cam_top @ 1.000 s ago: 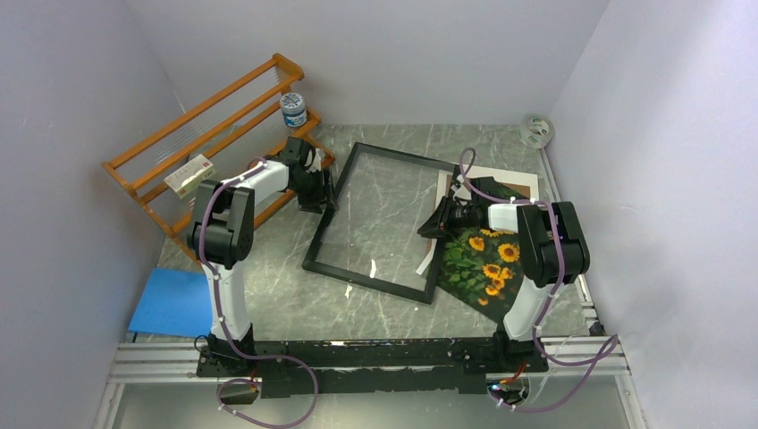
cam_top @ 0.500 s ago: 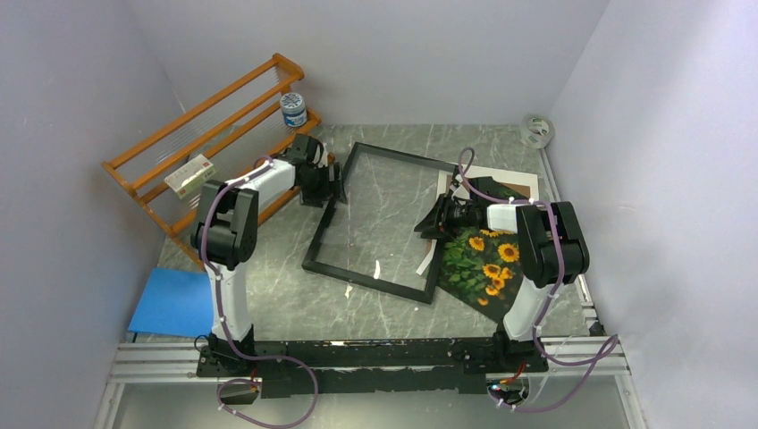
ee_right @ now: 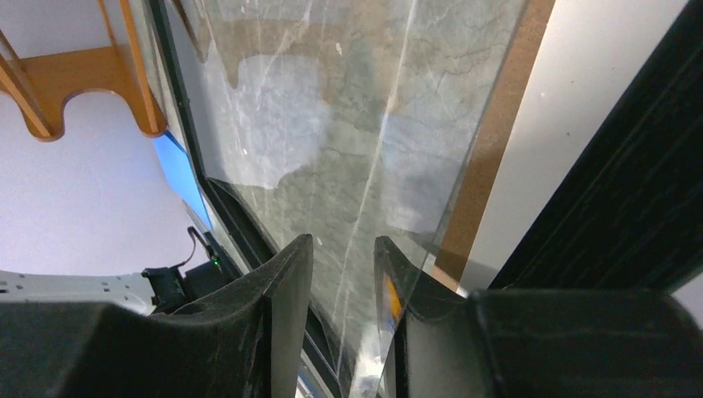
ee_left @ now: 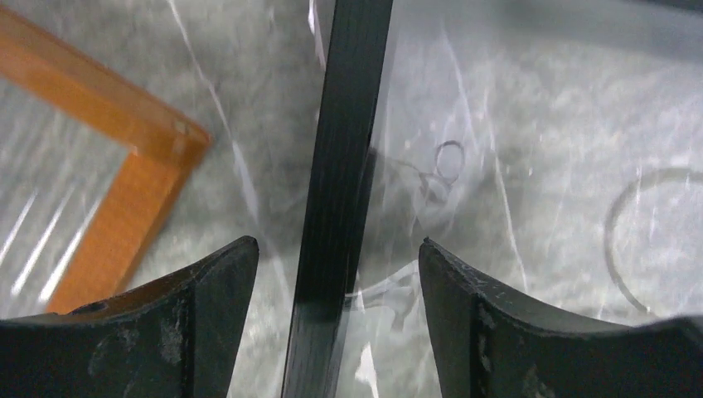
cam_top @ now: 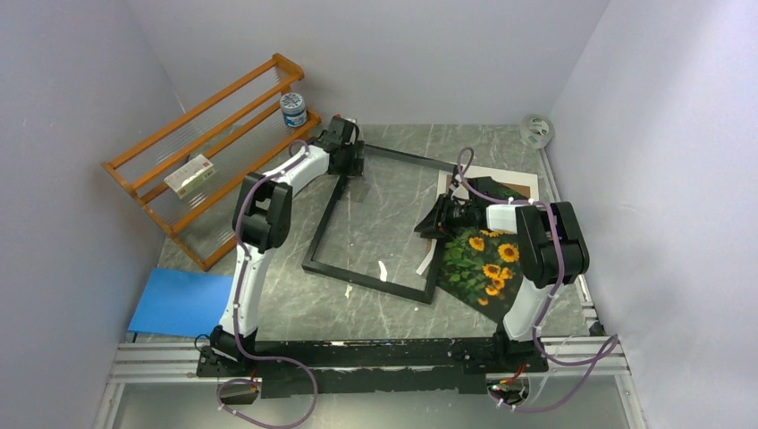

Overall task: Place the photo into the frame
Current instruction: Place the photo frame item in the photo frame.

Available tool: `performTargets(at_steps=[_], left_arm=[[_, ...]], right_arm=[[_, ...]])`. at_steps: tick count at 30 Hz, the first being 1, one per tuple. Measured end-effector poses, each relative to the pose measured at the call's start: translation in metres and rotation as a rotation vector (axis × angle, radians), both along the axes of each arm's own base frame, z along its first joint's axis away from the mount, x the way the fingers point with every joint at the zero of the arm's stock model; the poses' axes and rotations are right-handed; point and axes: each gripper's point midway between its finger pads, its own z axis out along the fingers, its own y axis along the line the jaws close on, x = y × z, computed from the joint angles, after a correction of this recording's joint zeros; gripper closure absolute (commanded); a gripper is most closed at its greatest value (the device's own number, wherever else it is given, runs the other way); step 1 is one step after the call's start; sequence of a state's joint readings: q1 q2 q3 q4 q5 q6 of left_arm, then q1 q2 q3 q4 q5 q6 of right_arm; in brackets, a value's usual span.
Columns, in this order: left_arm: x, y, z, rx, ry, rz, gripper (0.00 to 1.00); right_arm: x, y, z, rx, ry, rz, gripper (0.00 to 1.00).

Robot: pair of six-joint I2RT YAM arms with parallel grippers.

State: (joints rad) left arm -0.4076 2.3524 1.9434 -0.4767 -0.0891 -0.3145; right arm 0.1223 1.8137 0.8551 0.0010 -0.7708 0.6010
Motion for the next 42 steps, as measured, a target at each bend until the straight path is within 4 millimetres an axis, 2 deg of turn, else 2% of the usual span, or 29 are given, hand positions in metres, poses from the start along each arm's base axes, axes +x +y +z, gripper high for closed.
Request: performTargets(at_steps=[3, 6, 17, 26, 29, 33, 42], left_arm=[[0.017, -0.004, -0.001, 0.011, -0.033, -0.006, 0.34], [0.032, -0.008, 0.007, 0.012, -0.078, -0.015, 0.42], [0.052, -0.011, 0.012, 0.021, -0.138, -0.018, 0.38], [0.057, -0.011, 0.011, 0.024, -0.151, -0.013, 0.46], [0.060, -0.011, 0.011, 0.025, -0.158, -0.011, 0.54], [0.061, -0.011, 0.007, 0.029, -0.159, -0.010, 0.53], [0.063, -0.011, 0.008, 0.025, -0.166, -0.009, 0.48]], right_arm=[[0.000, -0.001, -0.001, -0.011, -0.002, 0.004, 0.65], [0.001, -0.002, -0.002, -0.029, -0.004, 0.007, 0.65], [0.005, -0.003, -0.003, -0.045, -0.004, 0.012, 0.66], [0.005, -0.002, -0.004, -0.039, -0.002, 0.015, 0.68], [0.005, -0.002, -0.004, -0.037, -0.001, 0.016, 0.71], [0.004, -0.002, -0.005, -0.036, 0.002, 0.018, 0.78], [0.001, -0.001, -0.007, -0.026, 0.006, 0.021, 0.76]])
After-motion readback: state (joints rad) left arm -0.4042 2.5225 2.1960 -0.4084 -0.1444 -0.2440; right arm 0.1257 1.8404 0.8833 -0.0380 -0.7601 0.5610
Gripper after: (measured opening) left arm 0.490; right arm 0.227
